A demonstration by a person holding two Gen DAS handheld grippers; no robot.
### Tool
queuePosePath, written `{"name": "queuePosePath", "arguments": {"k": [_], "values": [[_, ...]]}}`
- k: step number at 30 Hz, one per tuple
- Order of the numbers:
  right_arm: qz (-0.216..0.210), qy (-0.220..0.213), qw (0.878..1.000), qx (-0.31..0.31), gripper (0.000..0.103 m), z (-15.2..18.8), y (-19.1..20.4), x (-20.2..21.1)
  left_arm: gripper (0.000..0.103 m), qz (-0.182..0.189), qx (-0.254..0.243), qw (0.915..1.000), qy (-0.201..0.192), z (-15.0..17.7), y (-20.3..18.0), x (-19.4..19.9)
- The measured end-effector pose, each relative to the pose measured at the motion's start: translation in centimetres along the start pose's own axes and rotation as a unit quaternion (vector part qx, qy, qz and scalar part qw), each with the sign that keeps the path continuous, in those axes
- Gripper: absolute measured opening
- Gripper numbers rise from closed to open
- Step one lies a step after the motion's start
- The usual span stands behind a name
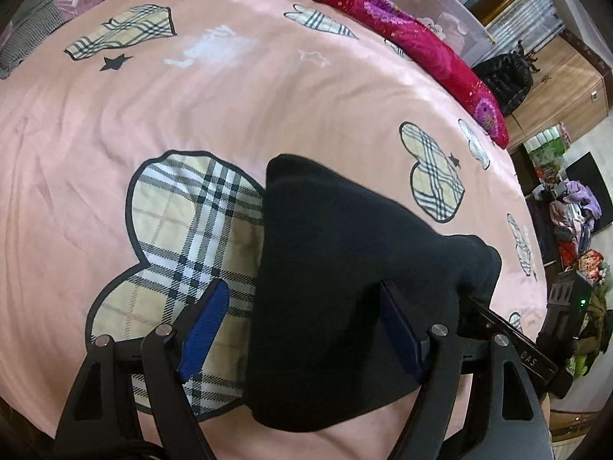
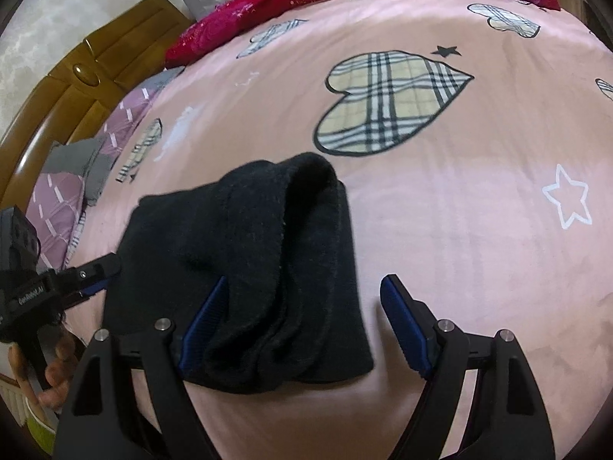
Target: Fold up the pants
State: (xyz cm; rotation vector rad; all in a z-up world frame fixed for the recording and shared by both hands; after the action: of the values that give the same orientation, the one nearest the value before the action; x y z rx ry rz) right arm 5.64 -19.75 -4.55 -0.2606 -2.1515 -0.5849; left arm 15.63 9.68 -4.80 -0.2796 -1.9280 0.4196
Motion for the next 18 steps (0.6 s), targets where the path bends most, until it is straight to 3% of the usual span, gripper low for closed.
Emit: {"name": "queuePosePath", "arguments": {"k": [9,15,18], "values": [[-0.031,0.012,0.999,0.002,0.075,0.2,-2.1,-1.2,0.08,-0.01,-0.018,0.9997,0.008,0.3,0.0,-2.3],[-0.067,0.011,0.998,0.002,0.074,0.1,-2.5,-1.8,0.072,-0.009,-0.019,0.9996,0.019,0.4,0.4,-4.2],[-0.089,0.016,0.996,-0.002,0.068,0.0,-2.5,-2.2,0.07,-0.003,-0.016,0.9997,0.017,0.3,0.7,-4.6]]}}
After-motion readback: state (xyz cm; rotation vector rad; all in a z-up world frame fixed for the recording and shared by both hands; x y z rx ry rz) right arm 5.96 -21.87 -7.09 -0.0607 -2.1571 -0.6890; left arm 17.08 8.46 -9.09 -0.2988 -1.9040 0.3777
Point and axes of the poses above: each gripper's, at about its wrist camera, not at the fingertips, and x roughly against the way its jaws point, y to its left, z to its underside, the point moved 2 cm from there along -x, roughly the way its jaws point
